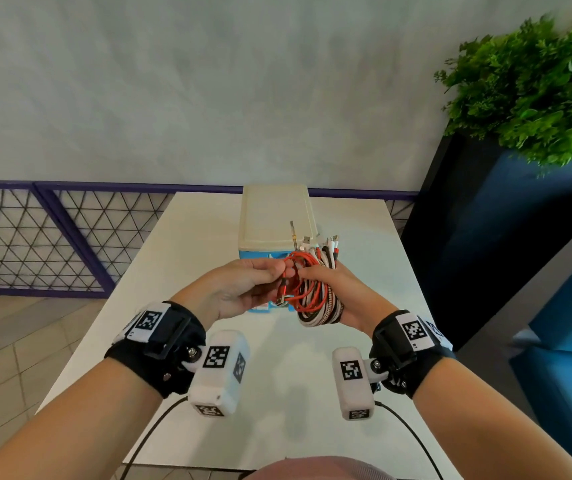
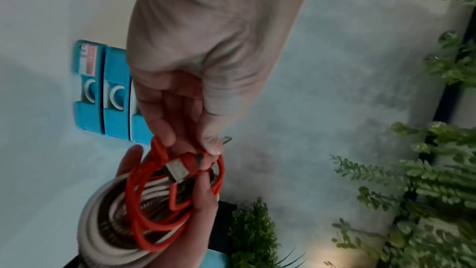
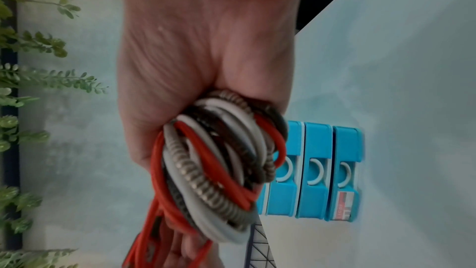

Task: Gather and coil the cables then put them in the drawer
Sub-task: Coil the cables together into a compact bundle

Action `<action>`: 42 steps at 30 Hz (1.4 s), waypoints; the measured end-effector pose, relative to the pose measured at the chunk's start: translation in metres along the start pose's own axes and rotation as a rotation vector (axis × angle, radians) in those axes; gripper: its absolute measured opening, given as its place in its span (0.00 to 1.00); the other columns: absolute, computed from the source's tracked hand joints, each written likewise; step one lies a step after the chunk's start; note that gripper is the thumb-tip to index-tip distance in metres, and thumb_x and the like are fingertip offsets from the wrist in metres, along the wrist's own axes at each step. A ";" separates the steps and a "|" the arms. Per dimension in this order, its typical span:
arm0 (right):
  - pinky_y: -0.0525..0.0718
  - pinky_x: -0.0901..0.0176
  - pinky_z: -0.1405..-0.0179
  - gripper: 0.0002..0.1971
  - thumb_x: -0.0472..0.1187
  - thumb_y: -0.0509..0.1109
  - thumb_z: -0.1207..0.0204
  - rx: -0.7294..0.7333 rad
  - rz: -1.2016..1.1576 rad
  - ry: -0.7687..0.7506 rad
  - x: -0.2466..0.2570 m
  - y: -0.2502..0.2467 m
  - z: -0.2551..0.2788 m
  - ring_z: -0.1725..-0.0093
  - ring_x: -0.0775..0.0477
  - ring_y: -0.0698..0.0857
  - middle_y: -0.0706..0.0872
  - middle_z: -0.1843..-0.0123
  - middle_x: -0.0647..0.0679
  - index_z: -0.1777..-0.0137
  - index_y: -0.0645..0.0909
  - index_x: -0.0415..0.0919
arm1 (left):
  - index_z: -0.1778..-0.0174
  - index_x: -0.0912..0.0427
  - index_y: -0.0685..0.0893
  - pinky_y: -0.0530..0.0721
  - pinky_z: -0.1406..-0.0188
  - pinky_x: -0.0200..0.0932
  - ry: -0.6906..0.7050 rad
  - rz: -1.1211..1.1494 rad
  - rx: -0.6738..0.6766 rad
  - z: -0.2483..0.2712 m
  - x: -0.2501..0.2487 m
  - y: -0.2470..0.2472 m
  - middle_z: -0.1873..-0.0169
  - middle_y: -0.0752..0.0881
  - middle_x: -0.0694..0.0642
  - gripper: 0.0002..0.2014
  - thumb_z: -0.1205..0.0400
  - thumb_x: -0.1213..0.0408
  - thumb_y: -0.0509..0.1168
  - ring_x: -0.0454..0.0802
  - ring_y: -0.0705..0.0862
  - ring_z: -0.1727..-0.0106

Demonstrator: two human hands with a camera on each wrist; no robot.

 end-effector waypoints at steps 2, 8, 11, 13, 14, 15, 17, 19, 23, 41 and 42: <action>0.89 0.49 0.53 0.13 0.40 0.70 0.20 -0.014 -0.011 0.000 -0.002 0.001 -0.003 0.54 0.41 0.90 0.89 0.49 0.35 0.38 0.82 0.38 | 0.55 0.56 0.88 0.87 0.65 0.32 0.024 0.033 -0.015 -0.001 0.003 0.002 0.64 0.91 0.50 0.04 0.20 0.66 0.67 0.41 0.89 0.64; 0.88 0.43 0.49 0.26 0.50 0.75 0.27 0.022 -0.075 -0.016 -0.003 0.011 -0.006 0.50 0.36 0.90 0.88 0.46 0.33 0.33 0.79 0.35 | 0.51 0.58 0.87 0.85 0.65 0.34 0.183 0.054 -0.073 -0.004 0.008 0.016 0.65 0.89 0.50 0.05 0.19 0.64 0.67 0.41 0.87 0.67; 0.90 0.45 0.58 0.20 0.38 0.74 0.24 0.043 -0.058 -0.010 -0.002 0.015 -0.005 0.54 0.38 0.90 0.89 0.51 0.36 0.35 0.79 0.34 | 0.55 0.57 0.87 0.83 0.73 0.33 0.204 0.095 -0.124 -0.004 0.011 0.019 0.68 0.90 0.51 0.03 0.20 0.66 0.69 0.40 0.88 0.71; 0.90 0.45 0.56 0.17 0.32 0.75 0.25 0.047 -0.022 -0.009 -0.002 0.015 -0.006 0.54 0.38 0.90 0.89 0.53 0.36 0.37 0.80 0.35 | 0.57 0.58 0.87 0.83 0.72 0.34 0.193 0.121 -0.144 -0.006 0.014 0.019 0.67 0.89 0.52 0.01 0.22 0.66 0.70 0.42 0.87 0.70; 0.90 0.46 0.55 0.16 0.30 0.74 0.26 0.052 -0.006 -0.002 -0.002 0.014 -0.006 0.54 0.39 0.90 0.89 0.54 0.37 0.39 0.81 0.36 | 0.58 0.58 0.88 0.84 0.70 0.35 0.190 0.121 -0.138 -0.006 0.016 0.018 0.67 0.89 0.53 0.01 0.22 0.66 0.71 0.44 0.86 0.70; 0.90 0.49 0.56 0.14 0.28 0.73 0.25 0.052 0.019 0.014 -0.002 0.012 -0.006 0.56 0.41 0.90 0.89 0.56 0.37 0.40 0.82 0.37 | 0.58 0.59 0.88 0.84 0.69 0.35 0.195 0.111 -0.122 -0.006 0.016 0.017 0.67 0.88 0.54 0.02 0.22 0.67 0.70 0.44 0.84 0.71; 0.89 0.55 0.58 0.10 0.26 0.72 0.26 0.011 0.133 0.045 -0.001 0.007 -0.007 0.61 0.46 0.90 0.90 0.61 0.40 0.47 0.85 0.37 | 0.57 0.61 0.88 0.85 0.67 0.33 0.221 0.059 -0.076 -0.004 0.015 0.012 0.67 0.88 0.56 0.03 0.21 0.69 0.69 0.44 0.83 0.72; 0.90 0.54 0.53 0.07 0.28 0.72 0.28 -0.083 0.259 0.093 0.000 -0.002 -0.010 0.61 0.46 0.90 0.91 0.60 0.39 0.53 0.87 0.35 | 0.57 0.59 0.88 0.87 0.62 0.35 0.298 -0.100 -0.086 -0.002 0.011 0.004 0.66 0.90 0.55 0.04 0.20 0.70 0.68 0.46 0.87 0.67; 0.90 0.60 0.59 0.07 0.28 0.70 0.27 -0.139 0.355 0.164 0.009 -0.012 -0.012 0.65 0.49 0.91 0.92 0.60 0.41 0.52 0.88 0.30 | 0.44 0.52 0.80 0.83 0.48 0.45 0.730 -1.018 -0.298 0.011 -0.005 -0.007 0.46 0.82 0.50 0.15 0.24 0.67 0.72 0.46 0.82 0.48; 0.86 0.55 0.50 0.11 0.38 0.75 0.31 0.132 1.032 0.220 0.016 0.027 -0.012 0.60 0.50 0.85 0.89 0.57 0.41 0.51 0.87 0.33 | 0.47 0.58 0.78 0.80 0.54 0.49 1.143 -1.833 -0.033 -0.009 0.004 0.019 0.56 0.83 0.54 0.14 0.25 0.59 0.70 0.52 0.80 0.57; 0.86 0.56 0.52 0.10 0.39 0.76 0.32 0.131 1.067 0.210 0.016 0.025 -0.012 0.61 0.51 0.84 0.89 0.58 0.43 0.52 0.87 0.35 | 0.49 0.59 0.78 0.80 0.55 0.49 1.123 -1.833 -0.033 -0.012 0.005 0.021 0.58 0.83 0.54 0.13 0.25 0.59 0.70 0.53 0.80 0.58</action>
Point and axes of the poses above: each hand's wrist, its own z-axis away from the middle knuckle, its own y-axis out of the palm, x = y × z, the point moved 3 cm from there along -z, towards the middle knuckle
